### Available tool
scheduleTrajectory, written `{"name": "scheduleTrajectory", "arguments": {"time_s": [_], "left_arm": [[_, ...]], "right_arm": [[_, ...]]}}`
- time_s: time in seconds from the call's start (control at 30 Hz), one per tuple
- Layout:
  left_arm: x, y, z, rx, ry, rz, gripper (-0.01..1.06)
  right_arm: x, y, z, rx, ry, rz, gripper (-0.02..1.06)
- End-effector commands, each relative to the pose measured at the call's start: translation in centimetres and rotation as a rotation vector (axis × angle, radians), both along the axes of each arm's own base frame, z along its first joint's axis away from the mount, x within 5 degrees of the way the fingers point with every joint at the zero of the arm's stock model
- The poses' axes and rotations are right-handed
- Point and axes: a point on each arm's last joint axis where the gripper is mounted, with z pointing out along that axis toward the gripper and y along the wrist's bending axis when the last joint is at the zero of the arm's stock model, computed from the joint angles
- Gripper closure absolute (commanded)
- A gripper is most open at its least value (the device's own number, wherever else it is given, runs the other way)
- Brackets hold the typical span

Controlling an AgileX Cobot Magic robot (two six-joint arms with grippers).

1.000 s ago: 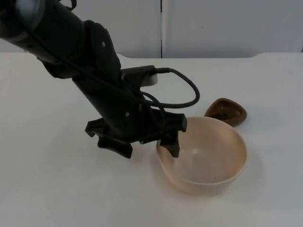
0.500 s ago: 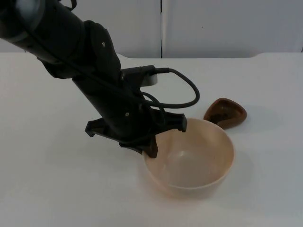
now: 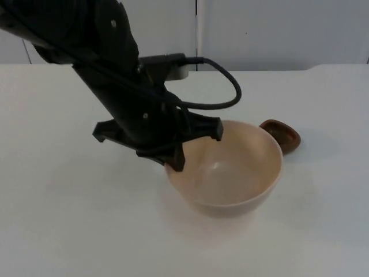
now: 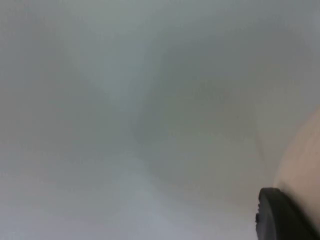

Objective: Pick up the bowl with the left hand and pour the coffee beans from the cup into the bowl with the right hand.

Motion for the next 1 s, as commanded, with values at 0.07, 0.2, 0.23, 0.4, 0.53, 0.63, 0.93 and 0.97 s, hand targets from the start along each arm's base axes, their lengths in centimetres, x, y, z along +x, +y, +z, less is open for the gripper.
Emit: {"name": "scheduleTrajectory", "arguments": {"time_s": [0.07, 0.2, 0.23, 0.4, 0.53, 0.63, 0.93, 0.97], "left_arm": [[-0.2, 1.2, 3.0, 0.09, -0.069, 0.02, 1.05], [-0.7, 1.9, 4.5, 0.122, -0.09, 0.011, 1.05], [-0.9, 2.0, 5.2, 0.121, -0.096, 0.011, 1.05], [-1.5, 2.4, 7.1, 0.11, -0.128, 0.009, 1.05], [-1.8, 2.7, 8.0, 0.11, -0.134, 0.006, 1.05], [-2.1, 2.9, 8.0, 0.138, -0.111, -0.01, 1.05], [-2.3, 3.7, 7.7, 0.225, -0.081, 0.007, 1.05], [-2.3, 3.6, 7.7, 0.219, -0.077, 0.01, 1.05]], "right_arm": [[0.0, 0.0, -0.1, -0.004, -0.003, -0.008, -0.01], [0.0, 0.0, -0.1, -0.004, -0.003, -0.008, -0.01], [0.0, 0.0, -0.1, -0.004, -0.003, -0.008, -0.01], [0.0, 0.0, -0.1, -0.004, -0.003, -0.008, -0.01], [0.0, 0.0, -0.1, -0.004, -0.003, -0.008, -0.01], [0.0, 0.0, -0.1, -0.004, -0.003, -0.008, -0.01], [0.0, 0.0, -0.1, -0.001, -0.003, -0.006, -0.01], [0.0, 0.0, -0.1, 0.002, -0.003, -0.004, -0.01]]}}
